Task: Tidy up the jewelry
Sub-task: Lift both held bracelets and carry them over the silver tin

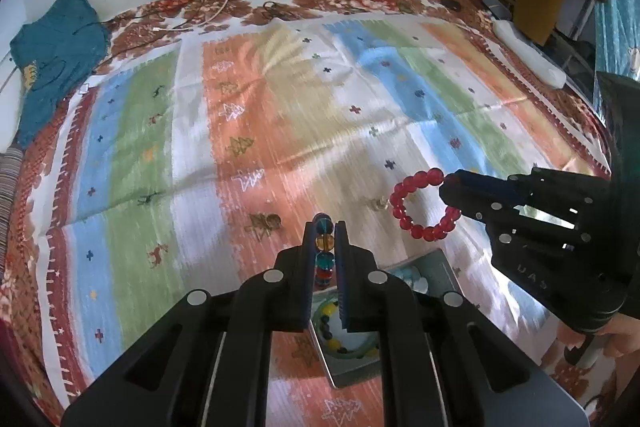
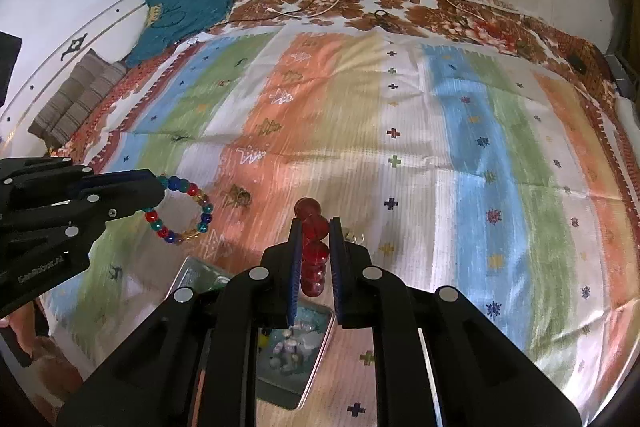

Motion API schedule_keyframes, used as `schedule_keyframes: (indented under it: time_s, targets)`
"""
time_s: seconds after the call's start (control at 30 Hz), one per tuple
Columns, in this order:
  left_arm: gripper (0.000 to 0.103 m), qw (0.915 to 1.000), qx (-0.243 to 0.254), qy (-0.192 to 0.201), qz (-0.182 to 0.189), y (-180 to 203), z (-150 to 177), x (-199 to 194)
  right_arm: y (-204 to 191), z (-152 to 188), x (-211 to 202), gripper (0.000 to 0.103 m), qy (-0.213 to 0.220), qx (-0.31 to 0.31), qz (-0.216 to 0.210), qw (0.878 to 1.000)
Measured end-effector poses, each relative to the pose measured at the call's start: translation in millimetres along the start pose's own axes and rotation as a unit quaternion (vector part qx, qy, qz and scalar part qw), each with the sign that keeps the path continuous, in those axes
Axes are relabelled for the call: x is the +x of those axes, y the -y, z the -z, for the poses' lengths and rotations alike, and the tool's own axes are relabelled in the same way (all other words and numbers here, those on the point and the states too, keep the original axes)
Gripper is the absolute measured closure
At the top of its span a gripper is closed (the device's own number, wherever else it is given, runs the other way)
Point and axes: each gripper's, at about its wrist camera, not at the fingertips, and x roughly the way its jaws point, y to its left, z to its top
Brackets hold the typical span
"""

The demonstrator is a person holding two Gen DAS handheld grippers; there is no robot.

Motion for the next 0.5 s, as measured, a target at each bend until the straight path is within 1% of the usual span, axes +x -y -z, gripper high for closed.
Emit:
schedule_keyframes:
  time_s: [0.23, 0.5]
  targets:
    - [0.094, 1.0, 0.008, 0.005, -0.001, 5.6, 8.4, -9.2, -3.6, 8.8, -14.4, 0.089, 0.005, -0.001, -0.011, 1.0]
    - [0.094, 0.9997, 0.018, 0.013, 0.009, 14.1, 20.0, -19.8, -13.8, 18.8, -27.2, 0.089, 0.004, -0.015, -0.021, 1.0]
